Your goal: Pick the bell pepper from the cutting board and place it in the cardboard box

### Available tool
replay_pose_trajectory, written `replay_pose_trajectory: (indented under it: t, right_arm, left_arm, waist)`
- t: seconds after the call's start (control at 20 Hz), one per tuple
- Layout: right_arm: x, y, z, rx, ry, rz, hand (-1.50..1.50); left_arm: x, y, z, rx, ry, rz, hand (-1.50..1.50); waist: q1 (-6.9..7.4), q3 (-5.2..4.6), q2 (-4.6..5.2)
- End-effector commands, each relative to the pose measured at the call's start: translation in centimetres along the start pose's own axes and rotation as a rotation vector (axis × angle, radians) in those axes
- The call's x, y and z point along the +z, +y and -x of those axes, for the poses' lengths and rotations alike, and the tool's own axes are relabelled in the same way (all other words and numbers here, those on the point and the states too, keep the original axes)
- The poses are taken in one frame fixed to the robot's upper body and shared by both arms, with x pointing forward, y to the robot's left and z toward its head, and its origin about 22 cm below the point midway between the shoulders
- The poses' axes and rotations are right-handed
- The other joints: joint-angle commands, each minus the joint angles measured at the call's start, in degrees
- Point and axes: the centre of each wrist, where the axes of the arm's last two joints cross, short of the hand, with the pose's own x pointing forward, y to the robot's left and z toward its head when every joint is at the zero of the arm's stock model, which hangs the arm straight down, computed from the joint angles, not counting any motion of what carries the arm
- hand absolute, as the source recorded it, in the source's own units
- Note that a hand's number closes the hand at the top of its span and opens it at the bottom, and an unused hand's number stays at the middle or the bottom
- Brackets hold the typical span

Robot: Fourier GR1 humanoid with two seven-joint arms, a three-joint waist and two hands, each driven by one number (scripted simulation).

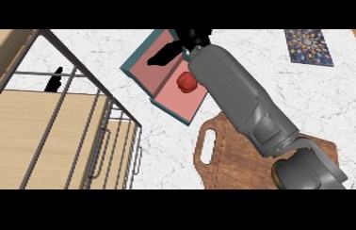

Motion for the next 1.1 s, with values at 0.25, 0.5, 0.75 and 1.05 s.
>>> replay_pose_trajectory:
  t: [0.25, 0.5, 0.75, 1.05]
  right_arm:
    - [-0.9, -1.8, -0.5, -0.259, -0.047, 0.163, -1.5]
    - [-0.4, -4.9, 2.5, -0.321, -0.055, 0.163, -1.5]
    - [2.7, -12.9, 9.6, -0.307, -0.001, 0.235, -1.5]
    - [6.0, -17.6, 13.9, -0.262, 0.002, 0.238, -1.5]
  left_arm:
    - [0.7, 1.5, 0.5, 0.015, 0.029, -0.033, 0.0]
    - [1.9, 1.5, 2.5, 0.018, 0.059, -0.069, 0.0]
    - [2.0, 1.9, 2.5, 0.007, 0.055, -0.069, 0.0]
    - [1.6, 3.6, 1.6, 0.012, 0.049, -0.062, 0.0]
  waist:
    - [-2.99, 0.08, -0.44]
    - [-5.14, 0.06, -1.1]
    - [-5.24, 0.1, -0.78]
    - [-4.37, 0.15, -0.5]
